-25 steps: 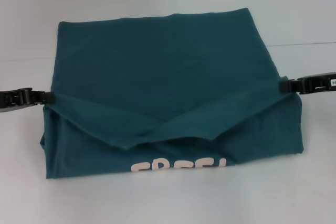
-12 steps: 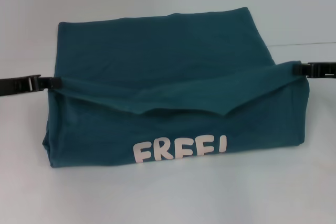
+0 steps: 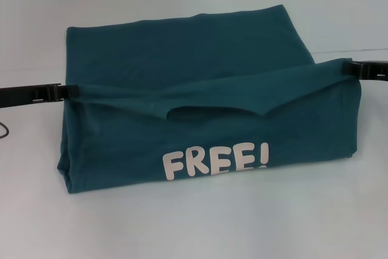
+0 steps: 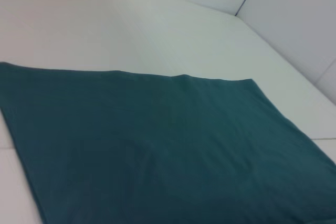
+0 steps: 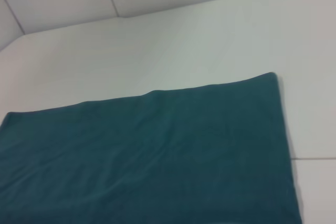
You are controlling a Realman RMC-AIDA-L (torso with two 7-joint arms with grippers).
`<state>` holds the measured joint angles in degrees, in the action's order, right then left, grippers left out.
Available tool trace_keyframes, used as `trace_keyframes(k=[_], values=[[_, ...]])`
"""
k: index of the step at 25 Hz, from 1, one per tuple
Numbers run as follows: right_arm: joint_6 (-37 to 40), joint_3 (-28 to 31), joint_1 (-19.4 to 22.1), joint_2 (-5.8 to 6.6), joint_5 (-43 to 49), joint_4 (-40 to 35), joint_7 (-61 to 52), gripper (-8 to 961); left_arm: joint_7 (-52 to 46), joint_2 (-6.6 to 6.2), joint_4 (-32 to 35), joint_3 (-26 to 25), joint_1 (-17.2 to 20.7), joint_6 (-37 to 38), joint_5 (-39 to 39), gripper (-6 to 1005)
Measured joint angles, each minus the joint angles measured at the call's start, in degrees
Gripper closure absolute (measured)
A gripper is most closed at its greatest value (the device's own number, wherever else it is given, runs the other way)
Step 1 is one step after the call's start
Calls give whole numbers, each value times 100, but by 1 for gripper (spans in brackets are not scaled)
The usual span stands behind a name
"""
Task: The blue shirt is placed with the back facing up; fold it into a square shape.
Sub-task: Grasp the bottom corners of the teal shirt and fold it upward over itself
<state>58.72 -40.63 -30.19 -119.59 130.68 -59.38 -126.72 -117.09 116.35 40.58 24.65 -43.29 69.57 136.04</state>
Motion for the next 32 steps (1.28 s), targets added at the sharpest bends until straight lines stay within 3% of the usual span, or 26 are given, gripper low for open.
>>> trace_keyframes(k=[14, 19, 23, 25, 28, 32], values=[[-766, -653, -159, -11, 26, 605, 195, 840, 286, 161, -170, 335, -40, -746, 1, 932], [-927, -839, -202, -15, -20, 646, 184, 835, 329, 320, -181, 453, -23, -1304, 1, 923], [-940, -850, -215, -14, -23, 647, 191, 831, 428, 363, -192, 480, -33, -1373, -2, 916], [-971, -853, -216, -12, -23, 647, 187, 829, 472, 403, -172, 481, -37, -1437, -10, 830], [-991, -853, -216, -11, -27, 648, 172, 599, 475, 426, -167, 481, -37, -1496, -14, 700], [-989, -843, -185, -16, -166, 588, 205, 509, 477, 424, -120, 479, 34, -1446, -161, 535]])
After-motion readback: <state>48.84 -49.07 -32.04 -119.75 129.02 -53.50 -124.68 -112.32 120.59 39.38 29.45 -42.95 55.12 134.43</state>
